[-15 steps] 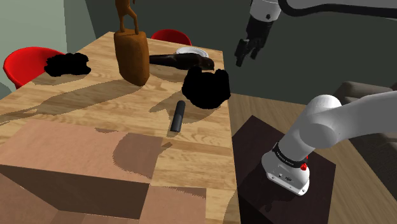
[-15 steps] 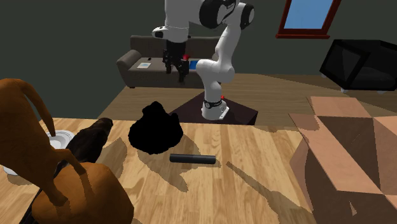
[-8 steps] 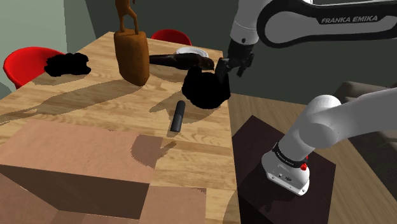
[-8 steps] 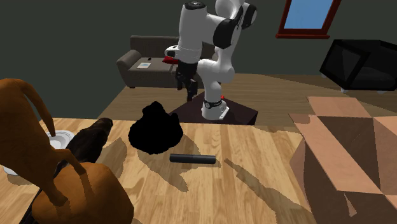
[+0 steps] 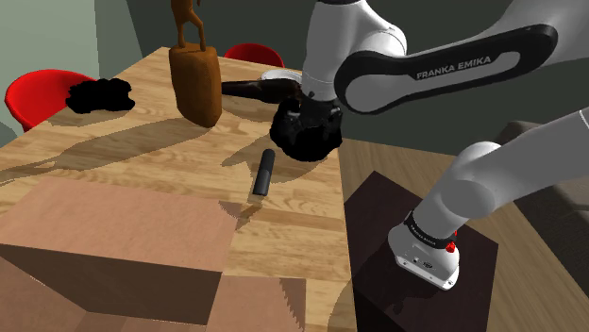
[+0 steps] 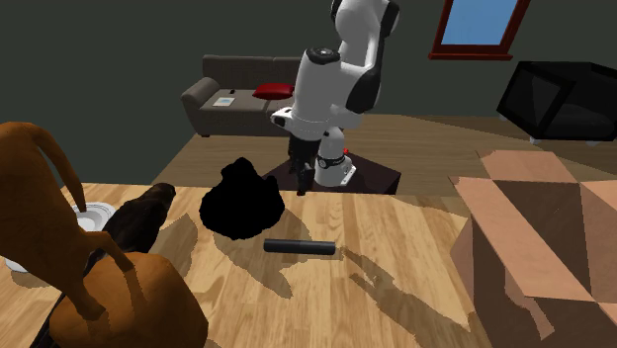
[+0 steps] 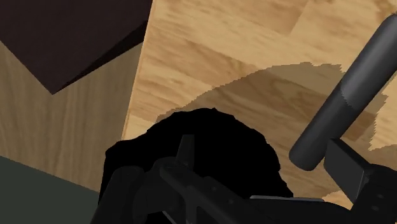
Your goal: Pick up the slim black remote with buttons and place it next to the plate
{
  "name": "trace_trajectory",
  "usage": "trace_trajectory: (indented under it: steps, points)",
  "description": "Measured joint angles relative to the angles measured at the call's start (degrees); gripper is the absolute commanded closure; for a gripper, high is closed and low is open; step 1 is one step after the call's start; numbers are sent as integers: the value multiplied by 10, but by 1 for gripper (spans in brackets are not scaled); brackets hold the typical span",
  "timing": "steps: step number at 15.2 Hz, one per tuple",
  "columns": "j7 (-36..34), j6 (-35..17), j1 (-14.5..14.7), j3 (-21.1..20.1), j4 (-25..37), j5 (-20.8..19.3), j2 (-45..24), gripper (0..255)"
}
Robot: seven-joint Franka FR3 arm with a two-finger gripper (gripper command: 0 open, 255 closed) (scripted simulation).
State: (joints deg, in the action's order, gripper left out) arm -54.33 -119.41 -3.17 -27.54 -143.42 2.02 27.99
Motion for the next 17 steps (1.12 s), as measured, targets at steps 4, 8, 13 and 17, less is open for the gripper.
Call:
trace_trajectory:
  steps: [4, 8, 13, 17]
  points:
    - [-130, -52, -35, -66, 30, -32, -85, 0]
    - [-278, -85, -76, -125, 80, -106, -190, 0]
    - [-420, -103, -90, -148, 131, -210, -302, 0]
    - [-449, -125, -89, -143, 126, -244, -331, 0]
